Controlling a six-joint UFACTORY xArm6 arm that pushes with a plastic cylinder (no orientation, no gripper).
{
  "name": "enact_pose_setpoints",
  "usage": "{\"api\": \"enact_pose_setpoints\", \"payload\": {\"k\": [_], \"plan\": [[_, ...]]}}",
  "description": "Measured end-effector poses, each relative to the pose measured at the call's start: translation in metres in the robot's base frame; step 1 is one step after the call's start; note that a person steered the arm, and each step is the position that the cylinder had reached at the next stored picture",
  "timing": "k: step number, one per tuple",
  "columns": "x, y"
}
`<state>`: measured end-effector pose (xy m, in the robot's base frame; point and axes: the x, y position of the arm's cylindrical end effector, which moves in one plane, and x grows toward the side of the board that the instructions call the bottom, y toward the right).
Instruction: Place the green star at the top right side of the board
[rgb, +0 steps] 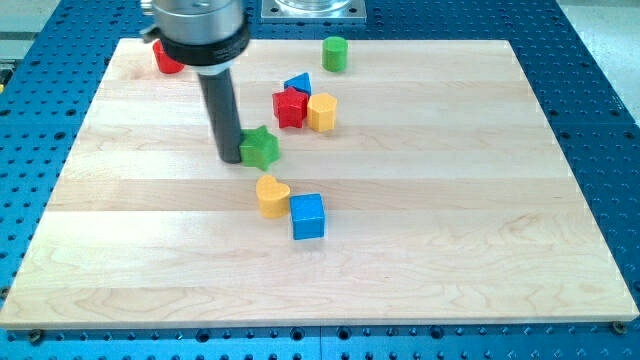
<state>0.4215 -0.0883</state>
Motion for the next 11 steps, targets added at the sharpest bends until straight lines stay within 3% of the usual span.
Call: {"api": "enact_pose_setpoints", "payload": {"k": [4, 6, 8, 9, 11], "plan": [[0.026, 0.057], [-0.01, 0.107], [-0.059, 0.119], [-0.079, 0.159], [-0.036, 0.147]]}}
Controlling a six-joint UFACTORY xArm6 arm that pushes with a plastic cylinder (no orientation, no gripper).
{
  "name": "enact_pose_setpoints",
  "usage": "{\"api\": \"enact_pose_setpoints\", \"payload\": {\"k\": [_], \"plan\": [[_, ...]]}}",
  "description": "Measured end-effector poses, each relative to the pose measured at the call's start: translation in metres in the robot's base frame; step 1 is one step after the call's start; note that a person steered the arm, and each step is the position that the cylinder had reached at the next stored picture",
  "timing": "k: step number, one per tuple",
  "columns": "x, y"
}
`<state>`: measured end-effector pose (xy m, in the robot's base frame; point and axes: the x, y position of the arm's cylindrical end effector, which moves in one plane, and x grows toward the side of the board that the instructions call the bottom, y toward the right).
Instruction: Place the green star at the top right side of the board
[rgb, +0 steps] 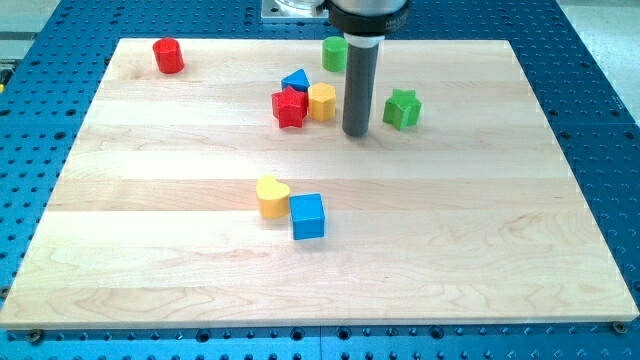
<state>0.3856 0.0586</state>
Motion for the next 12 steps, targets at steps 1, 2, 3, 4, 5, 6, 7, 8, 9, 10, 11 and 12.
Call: {"api": "enact_pose_setpoints", "payload": {"k": [1, 2, 3, 4, 5, 6, 7, 8, 9, 10, 11, 12], "plan": [[-0.015, 0.048], [-0.058, 0.1], [-0.112, 0.105], [-0.096, 0.05], [-0.111, 0.01], [-0.132, 0.018], [-0.137, 0.052], [-0.123, 0.038], [-0.127, 0.063], [-0.139, 0.105], [-0.134, 0.11], [-0.113, 0.082]]}}
